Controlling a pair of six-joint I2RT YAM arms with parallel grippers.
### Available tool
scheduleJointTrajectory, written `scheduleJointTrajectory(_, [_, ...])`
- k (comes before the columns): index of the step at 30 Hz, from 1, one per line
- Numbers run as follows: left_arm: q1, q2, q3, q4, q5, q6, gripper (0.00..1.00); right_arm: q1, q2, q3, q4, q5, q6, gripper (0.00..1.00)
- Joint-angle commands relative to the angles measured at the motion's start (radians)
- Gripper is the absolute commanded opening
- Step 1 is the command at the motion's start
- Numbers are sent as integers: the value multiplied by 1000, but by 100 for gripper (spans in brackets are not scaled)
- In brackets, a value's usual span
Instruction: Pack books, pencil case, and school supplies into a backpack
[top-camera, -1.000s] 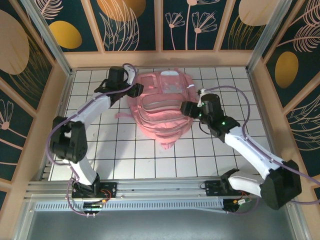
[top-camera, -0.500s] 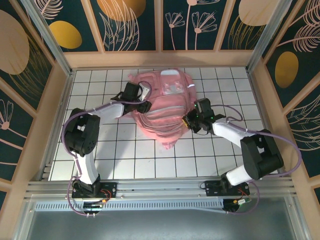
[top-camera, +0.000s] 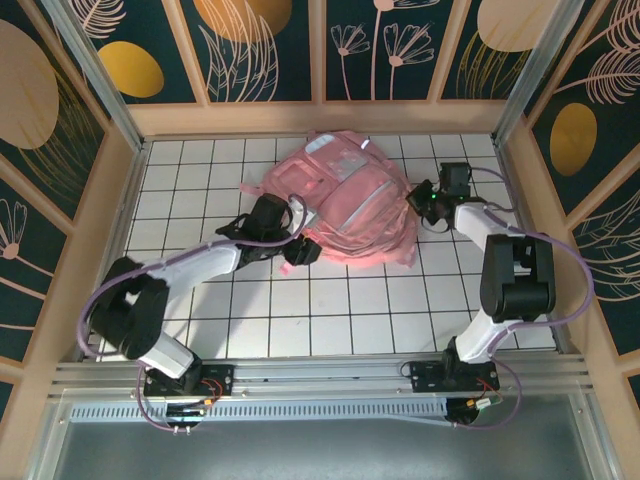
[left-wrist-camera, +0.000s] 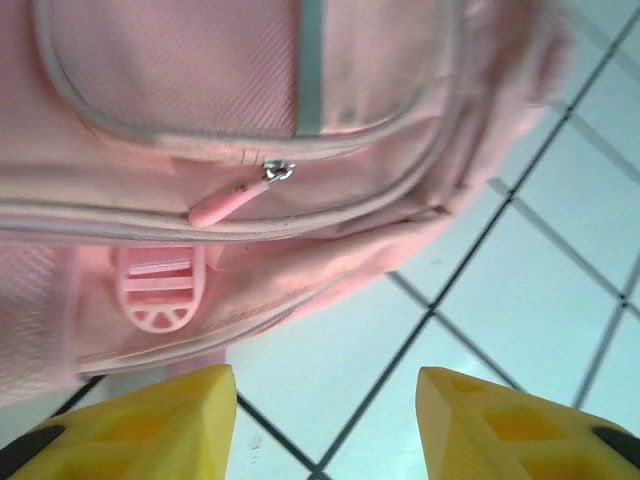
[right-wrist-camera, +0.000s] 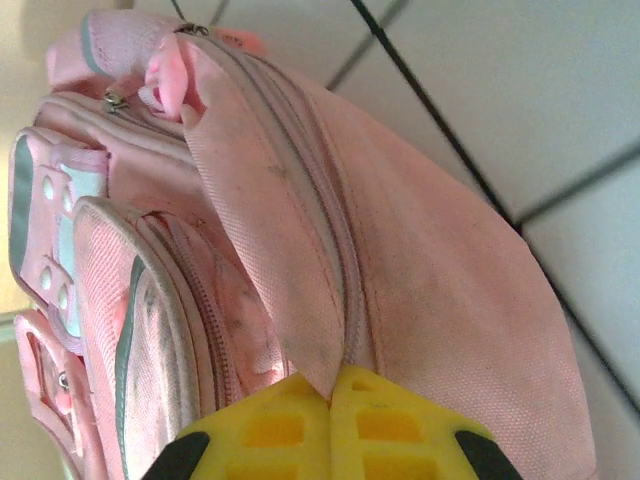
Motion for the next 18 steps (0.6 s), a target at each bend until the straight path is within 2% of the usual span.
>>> scheduleJointTrajectory(1, [9,-117,37,-58,44,230,55,-53,38,125,-41,-55,-242,7])
scheduleJointTrajectory(4, [10,-154,34,-36,2,597,59,-64,57,185,-121,-42,-289,24])
scheduleJointTrajectory(5, [10,-145,23,13,-30,678,61,-64,48,189,-135,-17,-289,34])
scheduleJointTrajectory(7, [10,-76,36,74,-92,804,61,-63,17,182,-159,33,-265,43])
scheduleJointTrajectory(12, [10,205,294,-66,-141,1113,61,-63,-73,142,-261,124,-186,46])
scheduleJointTrajectory(14, [9,276,326,-18,-139,1204,62,-64,-113,97,-278,92,-159,46])
scheduleJointTrajectory(16, [10,316,361,-28,-122,1309,63,-63,-147,57,-292,60,-148,46])
scheduleJointTrajectory(18, [9,362,420,-71,-128,1358,63,-64,-179,31,-314,46,-152,46])
